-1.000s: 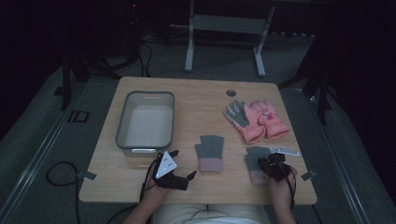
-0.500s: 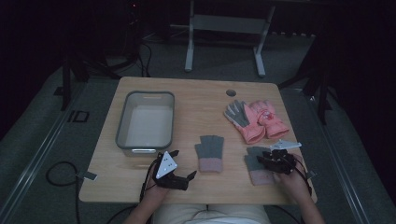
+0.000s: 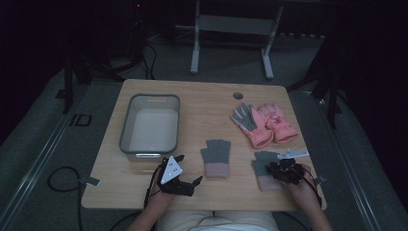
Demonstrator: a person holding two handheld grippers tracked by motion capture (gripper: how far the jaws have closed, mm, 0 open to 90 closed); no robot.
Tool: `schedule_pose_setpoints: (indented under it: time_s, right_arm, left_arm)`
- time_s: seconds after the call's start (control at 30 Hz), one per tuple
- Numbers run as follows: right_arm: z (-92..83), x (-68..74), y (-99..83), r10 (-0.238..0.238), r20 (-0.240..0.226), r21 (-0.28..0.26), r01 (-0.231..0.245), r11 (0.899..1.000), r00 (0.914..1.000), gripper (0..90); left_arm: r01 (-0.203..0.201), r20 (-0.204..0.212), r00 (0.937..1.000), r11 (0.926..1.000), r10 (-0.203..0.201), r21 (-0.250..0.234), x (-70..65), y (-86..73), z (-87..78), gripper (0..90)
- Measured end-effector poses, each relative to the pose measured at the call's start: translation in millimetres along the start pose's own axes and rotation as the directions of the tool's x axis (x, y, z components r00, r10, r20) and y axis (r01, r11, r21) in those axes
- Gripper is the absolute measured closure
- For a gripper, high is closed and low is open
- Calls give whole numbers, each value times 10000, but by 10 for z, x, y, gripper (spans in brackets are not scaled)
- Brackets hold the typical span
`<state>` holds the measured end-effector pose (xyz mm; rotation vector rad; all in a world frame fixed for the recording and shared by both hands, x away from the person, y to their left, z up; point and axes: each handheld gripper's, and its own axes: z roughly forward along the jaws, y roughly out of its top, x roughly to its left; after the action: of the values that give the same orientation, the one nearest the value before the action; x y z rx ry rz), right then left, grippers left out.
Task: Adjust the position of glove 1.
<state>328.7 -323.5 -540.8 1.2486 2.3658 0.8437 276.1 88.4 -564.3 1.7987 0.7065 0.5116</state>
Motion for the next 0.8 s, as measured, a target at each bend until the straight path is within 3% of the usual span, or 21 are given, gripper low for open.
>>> schedule_pose_setpoints:
  time_s: [0.07, 0.13, 0.17, 0.27, 0.3, 0.4, 0.47, 0.6, 0.8]
  right_arm:
    - [4, 8, 0, 80, 42, -11, -80, 10000, 10000, 779]
    - [2, 13, 1, 139, 126, -5, -139, 9999, 9998, 779]
    - [2, 48, 2, 206, 359, -30, -205, 9998, 9991, 846]
    - [-28, 66, 19, 469, 400, 12, -470, 9989, 9981, 852]
    - [-65, 68, 29, 421, 442, -68, -418, 9991, 9981, 853]
    - [-258, 61, 99, 959, 193, -660, -945, 9933, 9952, 855]
    - [-399, 129, 191, 744, 396, -1002, -702, 9925, 9964, 855]
    - [-626, 256, 435, 598, 262, -1735, -544, 9833, 9979, 855]
    - [-750, 470, 801, 184, -127, -2636, -211, 9644, 9998, 855]
  left_arm:
    - [17, 0, 10000, 10000, -17, -4, 2, -1, -1, 0]
    - [17, 0, 10000, 10000, -17, -4, 2, -1, -1, 1]
    - [28, -4, 10000, 10000, -28, 1, 3, 0, 0, 0]
    - [-23, -44, 10000, 10000, 23, -6, 0, 1, 2, 0]
    - [-17, -46, 10000, 10000, 17, -23, 0, 0, 0, 0]
    - [42, 1, 10000, 10000, -42, -22, 8, 0, -1, 0]
    - [94, 24, 10000, 9999, -93, -40, 11, -1, -1, 1]
    - [64, 46, 10000, 10000, -64, -8, 10, 1, 2, 1]
    - [117, 48, 9999, 9999, -116, -45, 13, 0, 2, 0]
